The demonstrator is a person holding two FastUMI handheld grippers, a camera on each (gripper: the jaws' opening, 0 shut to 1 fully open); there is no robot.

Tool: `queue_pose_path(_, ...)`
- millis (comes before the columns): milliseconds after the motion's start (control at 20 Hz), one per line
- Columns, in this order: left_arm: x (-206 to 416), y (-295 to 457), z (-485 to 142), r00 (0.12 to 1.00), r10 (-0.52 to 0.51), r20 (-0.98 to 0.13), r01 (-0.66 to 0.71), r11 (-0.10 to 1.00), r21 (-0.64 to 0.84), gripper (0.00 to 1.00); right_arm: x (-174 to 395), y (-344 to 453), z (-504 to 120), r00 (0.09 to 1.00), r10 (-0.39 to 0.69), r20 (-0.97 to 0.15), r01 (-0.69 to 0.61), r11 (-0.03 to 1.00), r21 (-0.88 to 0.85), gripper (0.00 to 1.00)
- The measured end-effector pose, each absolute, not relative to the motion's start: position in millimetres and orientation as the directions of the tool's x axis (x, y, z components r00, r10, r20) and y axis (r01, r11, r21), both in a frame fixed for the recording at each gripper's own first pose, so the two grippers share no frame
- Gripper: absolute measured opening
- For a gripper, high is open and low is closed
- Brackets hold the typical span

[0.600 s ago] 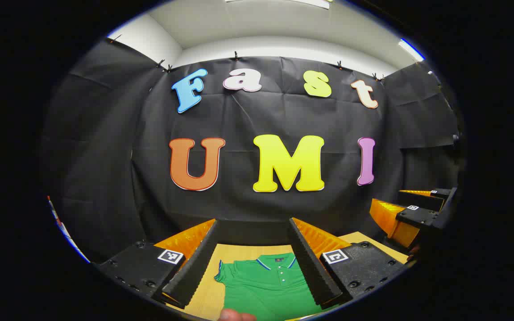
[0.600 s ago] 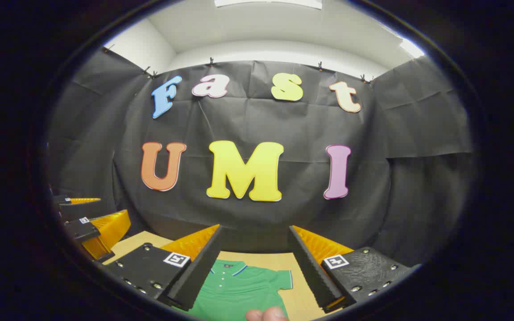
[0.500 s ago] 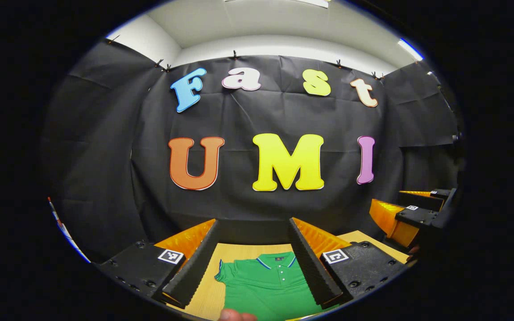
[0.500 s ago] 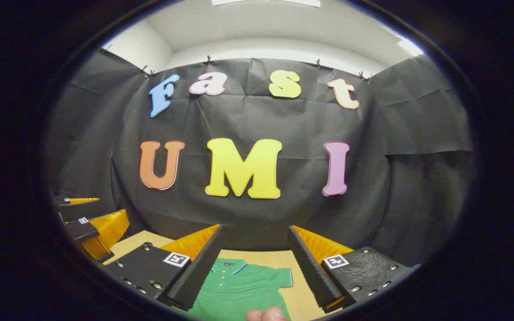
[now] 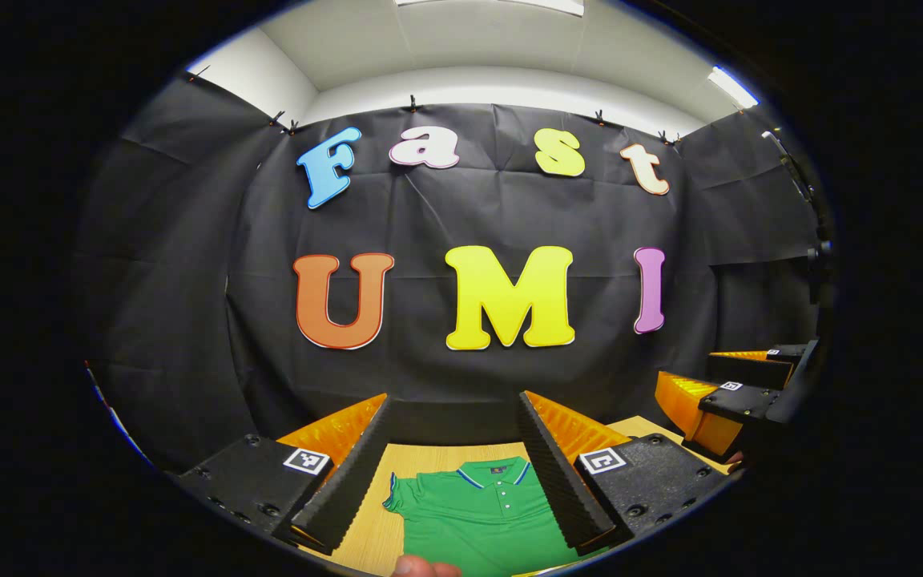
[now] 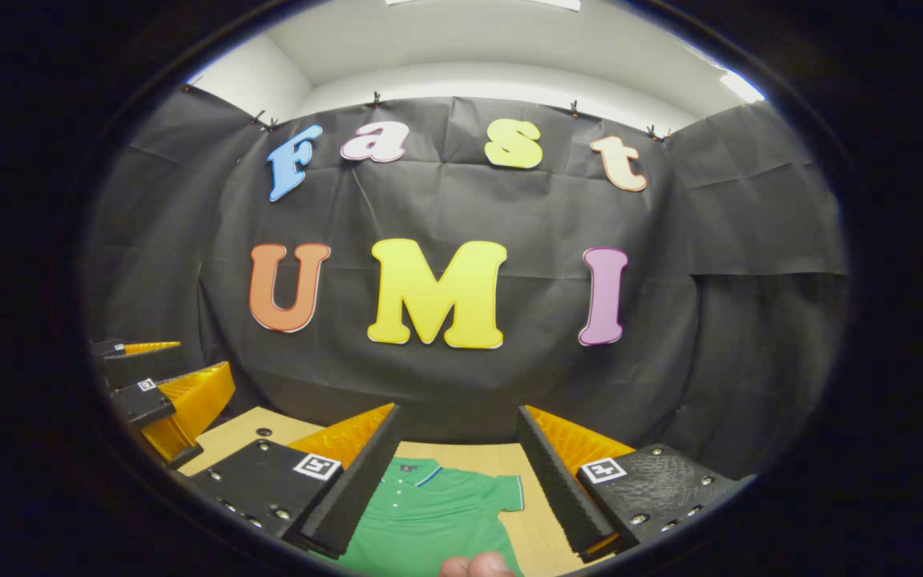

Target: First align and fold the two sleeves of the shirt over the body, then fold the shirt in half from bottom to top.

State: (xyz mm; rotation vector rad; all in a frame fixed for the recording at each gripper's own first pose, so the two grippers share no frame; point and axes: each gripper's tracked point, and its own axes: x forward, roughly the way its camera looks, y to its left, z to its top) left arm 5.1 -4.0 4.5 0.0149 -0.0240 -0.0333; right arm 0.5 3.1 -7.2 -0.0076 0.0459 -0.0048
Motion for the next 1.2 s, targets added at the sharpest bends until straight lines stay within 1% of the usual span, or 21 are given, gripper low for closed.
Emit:
queue_pose_path(150,9,-1,0,1.000,-0.026,0.011,0.026,1.000,0.009,0.97,4,5,-9,0.998,0.004,-0.055,-0.005,1.000,-0.014,0.94)
queue_pose_path(200,9,0,-3,1.000,-0.023,0.004,0.023,1.000,0.008,0.97,6,5,-10,0.998,0.006,-0.059,-0.007,1.000,-0.014,0.93)
queue_pose_path(400,15,2,-12,1.000,-0.023,-0.013,0.023,1.000,-0.004,0.97,15,-4,-16,0.995,0.014,-0.094,-0.015,1.000,-0.010,0.93)
queue_pose_path(500,18,1,-21,0.999,-0.035,-0.039,0.035,0.999,-0.015,0.97,27,-12,-28,0.990,0.032,-0.135,-0.034,0.999,-0.010,0.94)
queue_pose_path(600,24,-3,-28,0.997,-0.041,-0.065,0.040,0.999,-0.017,0.97,42,-21,-46,0.976,0.062,-0.208,-0.067,0.998,-0.019,0.93)
queue_pose_path(700,36,-1,-33,0.996,-0.031,-0.079,0.030,0.999,-0.018,0.97,67,-40,-63,0.959,0.069,-0.275,-0.077,0.997,-0.018,0.94)
queue_pose_path(750,38,0,-36,0.996,-0.025,-0.087,0.023,1.000,-0.019,0.97,80,-51,-71,0.951,0.069,-0.301,-0.076,0.997,-0.014,0.93)
queue_pose_path(900,45,4,-47,0.994,0.003,-0.111,-0.005,1.000,-0.015,0.97,126,-81,-102,0.933,0.050,-0.356,-0.058,0.998,-0.010,0.93)
queue_pose_path(1200,57,2,-64,0.984,0.027,-0.177,-0.028,1.000,-0.002,0.98,212,-107,-213,0.845,0.068,-0.530,-0.082,0.997,-0.002,0.93)
